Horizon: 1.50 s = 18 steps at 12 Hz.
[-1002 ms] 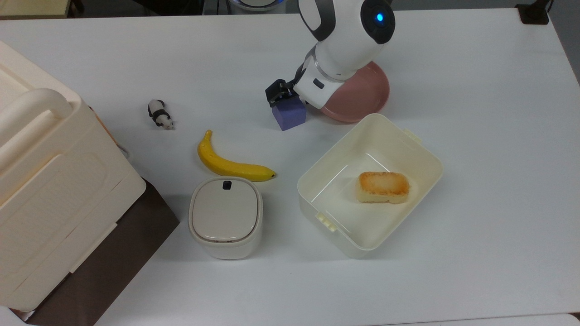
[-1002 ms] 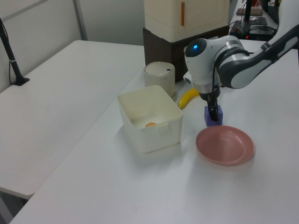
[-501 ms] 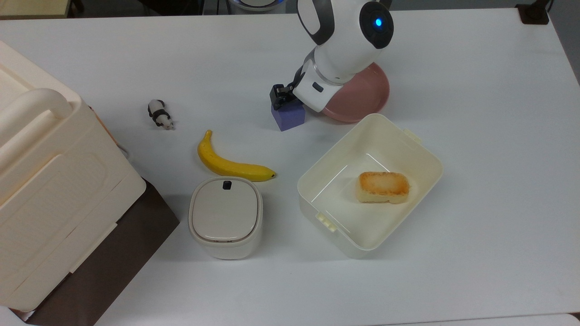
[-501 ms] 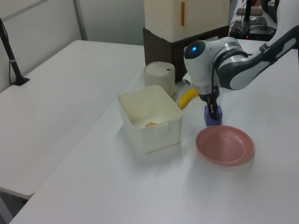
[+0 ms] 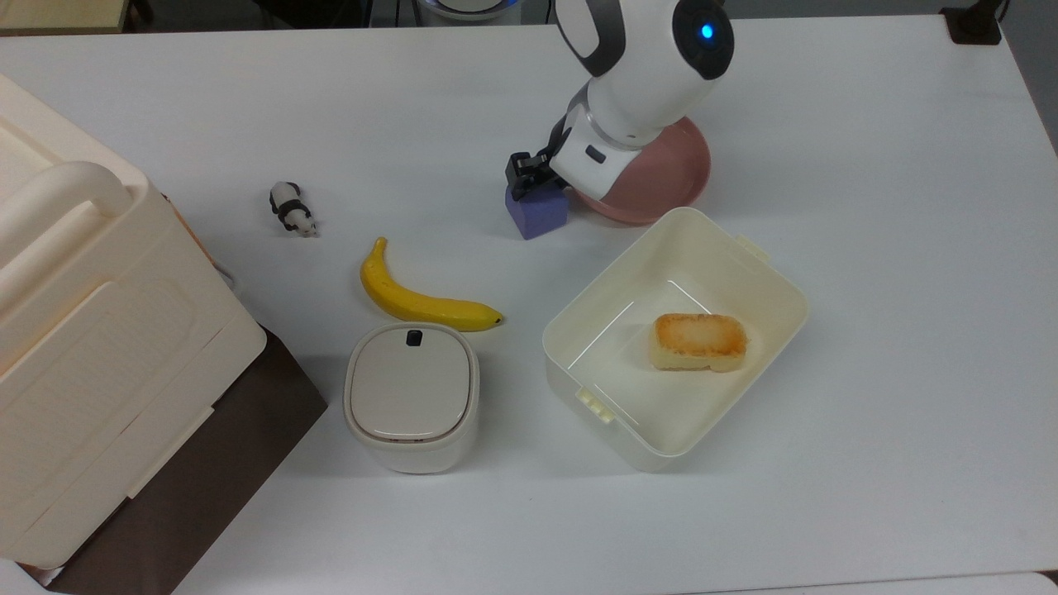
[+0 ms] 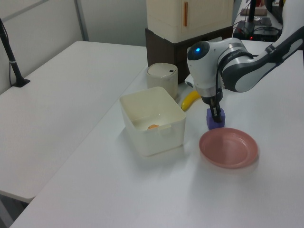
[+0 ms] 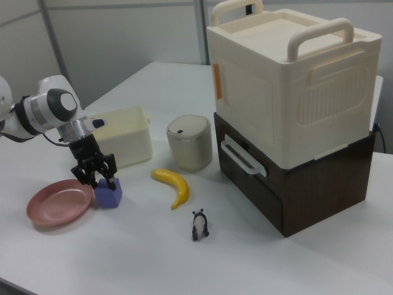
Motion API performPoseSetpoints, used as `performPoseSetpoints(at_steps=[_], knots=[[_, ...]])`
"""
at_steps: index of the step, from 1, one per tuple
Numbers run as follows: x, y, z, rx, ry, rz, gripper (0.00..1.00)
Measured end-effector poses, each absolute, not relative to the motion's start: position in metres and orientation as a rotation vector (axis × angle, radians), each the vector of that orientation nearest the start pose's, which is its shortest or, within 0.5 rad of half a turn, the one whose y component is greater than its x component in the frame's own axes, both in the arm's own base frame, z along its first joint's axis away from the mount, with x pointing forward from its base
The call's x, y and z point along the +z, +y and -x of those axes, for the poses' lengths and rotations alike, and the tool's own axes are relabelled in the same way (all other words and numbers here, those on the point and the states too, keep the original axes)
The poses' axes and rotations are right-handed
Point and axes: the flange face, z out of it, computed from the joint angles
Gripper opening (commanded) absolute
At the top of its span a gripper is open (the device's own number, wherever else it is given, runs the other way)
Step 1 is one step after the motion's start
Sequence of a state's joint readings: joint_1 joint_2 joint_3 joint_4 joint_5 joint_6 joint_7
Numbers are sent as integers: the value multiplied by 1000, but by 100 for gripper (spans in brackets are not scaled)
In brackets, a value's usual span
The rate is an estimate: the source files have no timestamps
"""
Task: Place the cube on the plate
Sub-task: 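Carry the purple cube over the pink plate and lower it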
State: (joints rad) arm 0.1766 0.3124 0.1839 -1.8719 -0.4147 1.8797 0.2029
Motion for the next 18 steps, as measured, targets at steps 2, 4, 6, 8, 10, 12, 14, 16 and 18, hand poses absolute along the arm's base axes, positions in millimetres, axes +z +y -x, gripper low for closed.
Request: performPoseSetpoints(at_steps=[2, 4, 6, 8, 10, 12, 14, 16, 18], knots=[[349, 187, -562, 340, -622, 3460, 0], [369, 206, -553, 351, -667, 3461, 0], [374, 230, -539, 379, -737, 3449, 0], [374, 252, -528, 359, -752, 3444, 0], [374, 278, -515, 327, -736, 3450, 26], [373, 291, -506, 311, -715, 3457, 99], [370, 291, -504, 330, -679, 3471, 100], [369, 291, -503, 335, -636, 3484, 100], [369, 291, -503, 332, -622, 3488, 100]])
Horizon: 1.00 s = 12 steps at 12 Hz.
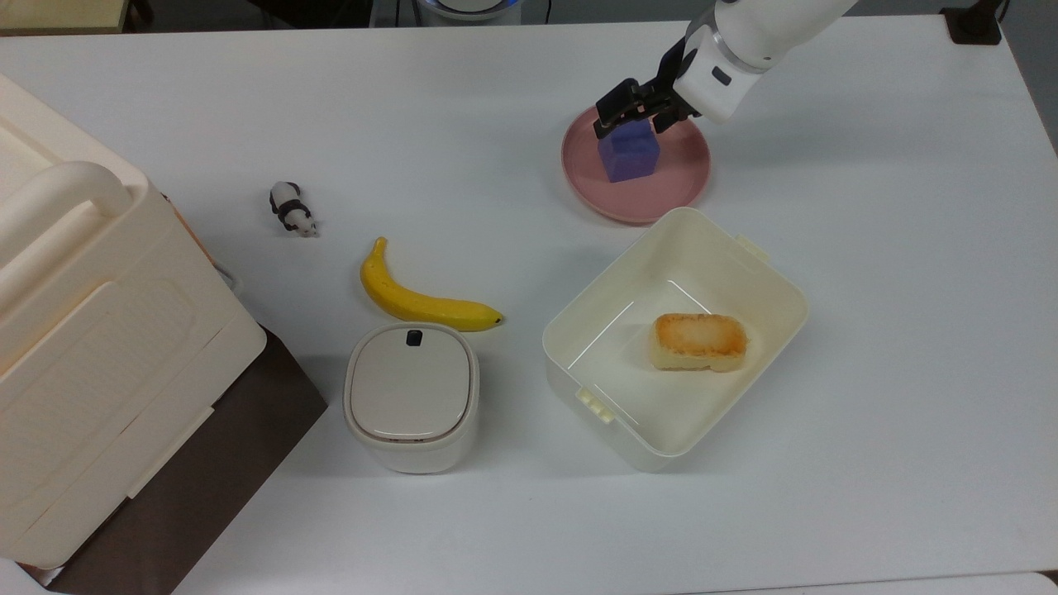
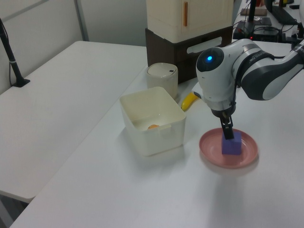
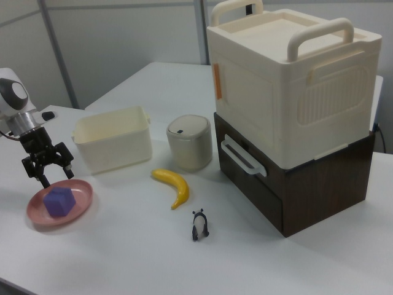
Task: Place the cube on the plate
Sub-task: 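Carry the purple cube over the pink plate and lower it, then open the gripper to release the cube and raise it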
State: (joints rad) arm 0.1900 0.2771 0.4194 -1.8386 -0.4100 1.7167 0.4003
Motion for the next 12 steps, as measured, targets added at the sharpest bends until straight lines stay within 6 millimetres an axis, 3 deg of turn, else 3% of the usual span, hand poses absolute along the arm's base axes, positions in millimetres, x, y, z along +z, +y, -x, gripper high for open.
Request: performPoseSetpoints(at_steps=[4, 6, 8, 12], knots=[[373, 288, -506, 318, -598, 3492, 100], [385, 278, -513, 280, -540, 3499, 100], [415, 257, -524, 217, -418, 3488, 100], [503, 194, -536, 32, -108, 3426, 100]])
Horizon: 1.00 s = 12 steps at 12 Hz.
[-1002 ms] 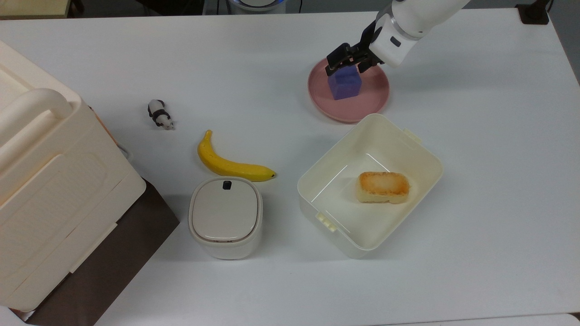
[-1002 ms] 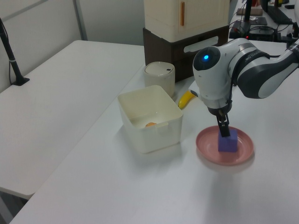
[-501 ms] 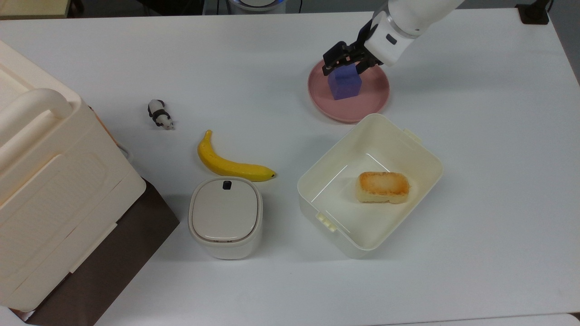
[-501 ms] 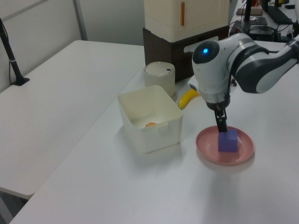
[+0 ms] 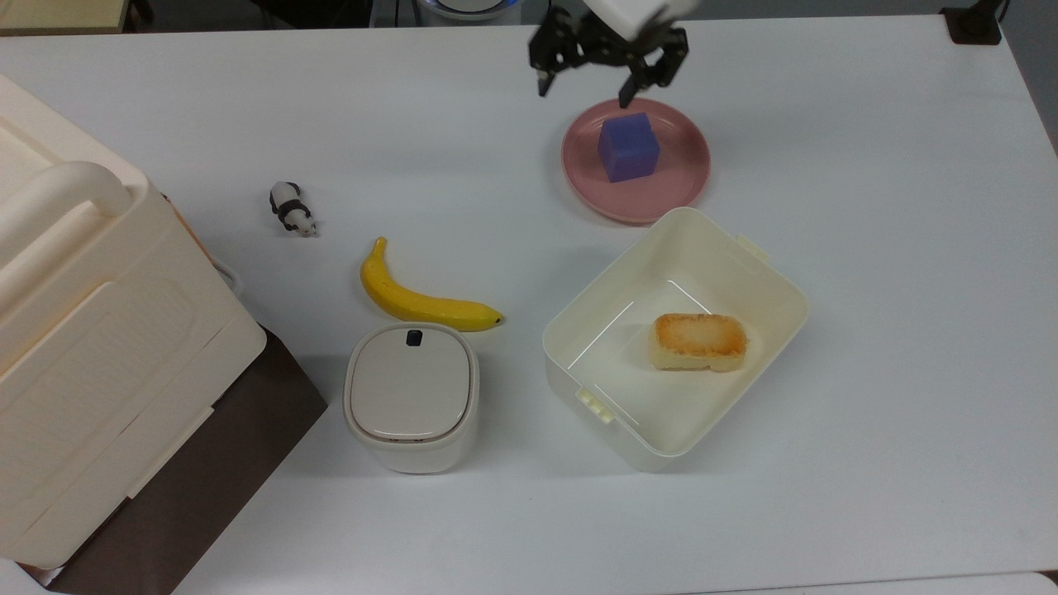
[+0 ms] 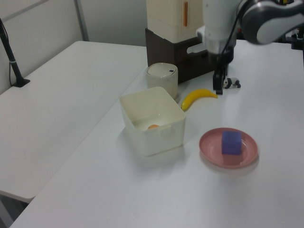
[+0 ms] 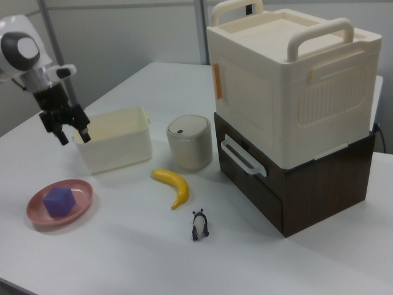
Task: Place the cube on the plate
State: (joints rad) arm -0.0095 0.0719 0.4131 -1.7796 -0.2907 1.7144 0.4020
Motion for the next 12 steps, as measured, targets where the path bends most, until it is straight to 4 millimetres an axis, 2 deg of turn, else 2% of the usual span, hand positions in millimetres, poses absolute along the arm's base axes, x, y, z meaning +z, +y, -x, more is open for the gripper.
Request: performPoseSetpoints(at_steps=[2, 5, 7, 9, 10, 12], knots=[[536, 152, -537, -14, 33, 3376, 100], [596, 60, -544, -80, 336, 3253, 100], [620, 7, -542, -68, 379, 3218, 100], [626, -23, -540, -66, 369, 3217, 100], [628, -30, -539, -69, 341, 3220, 100], [630, -33, -538, -67, 227, 3223, 100]])
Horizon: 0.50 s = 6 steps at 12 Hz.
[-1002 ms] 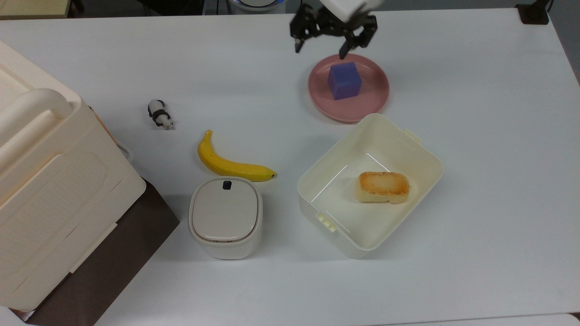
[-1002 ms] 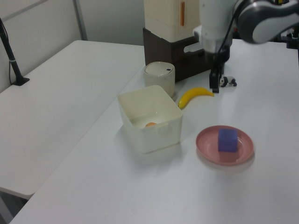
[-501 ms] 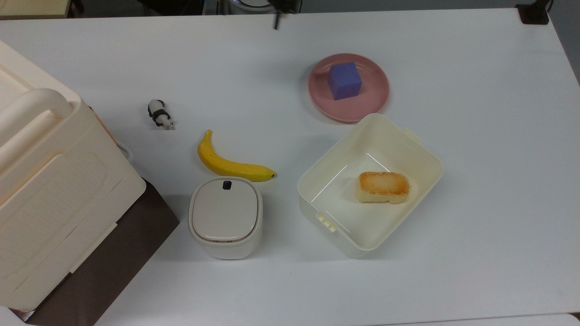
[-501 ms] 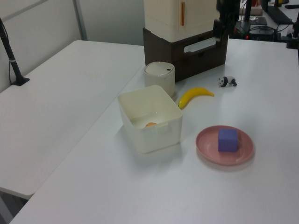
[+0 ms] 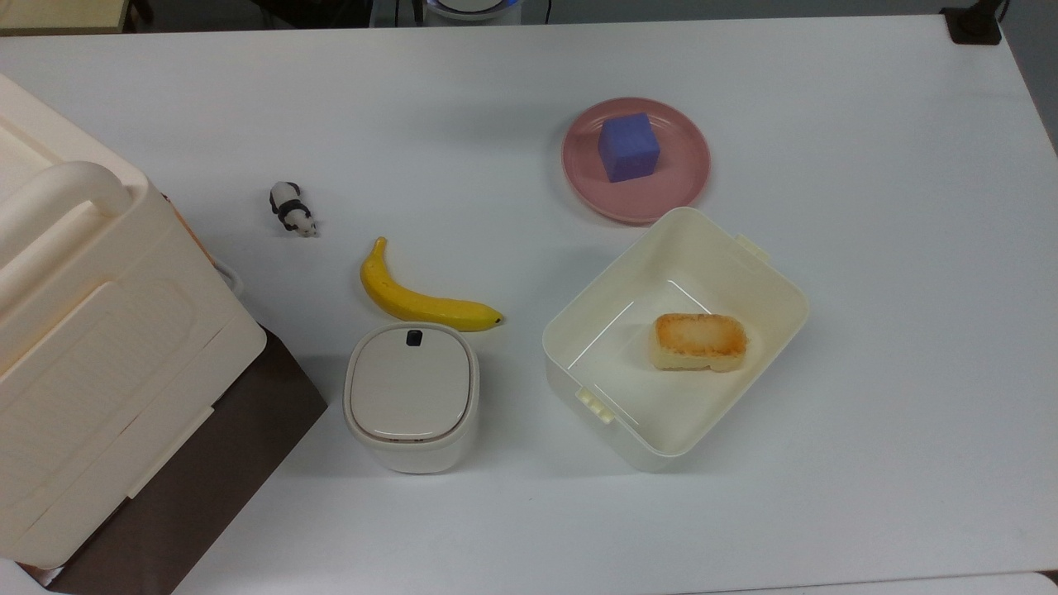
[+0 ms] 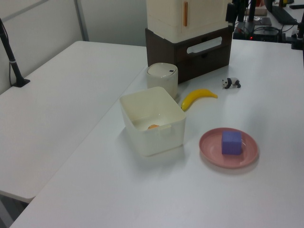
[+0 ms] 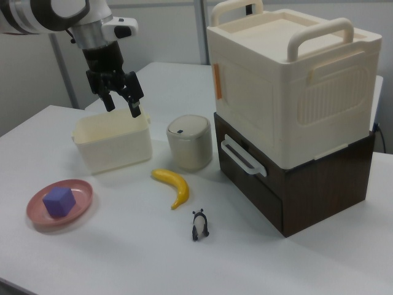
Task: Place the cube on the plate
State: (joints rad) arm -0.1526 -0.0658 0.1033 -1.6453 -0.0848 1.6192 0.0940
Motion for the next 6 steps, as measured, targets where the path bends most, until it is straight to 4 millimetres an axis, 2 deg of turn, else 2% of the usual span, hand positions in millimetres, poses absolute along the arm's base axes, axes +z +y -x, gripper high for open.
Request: performPoseSetpoints(at_steps=[3, 6], knots=[[634, -41, -535, -77, 211, 3160, 100], [635, -42, -534, -79, 54, 3165, 100]])
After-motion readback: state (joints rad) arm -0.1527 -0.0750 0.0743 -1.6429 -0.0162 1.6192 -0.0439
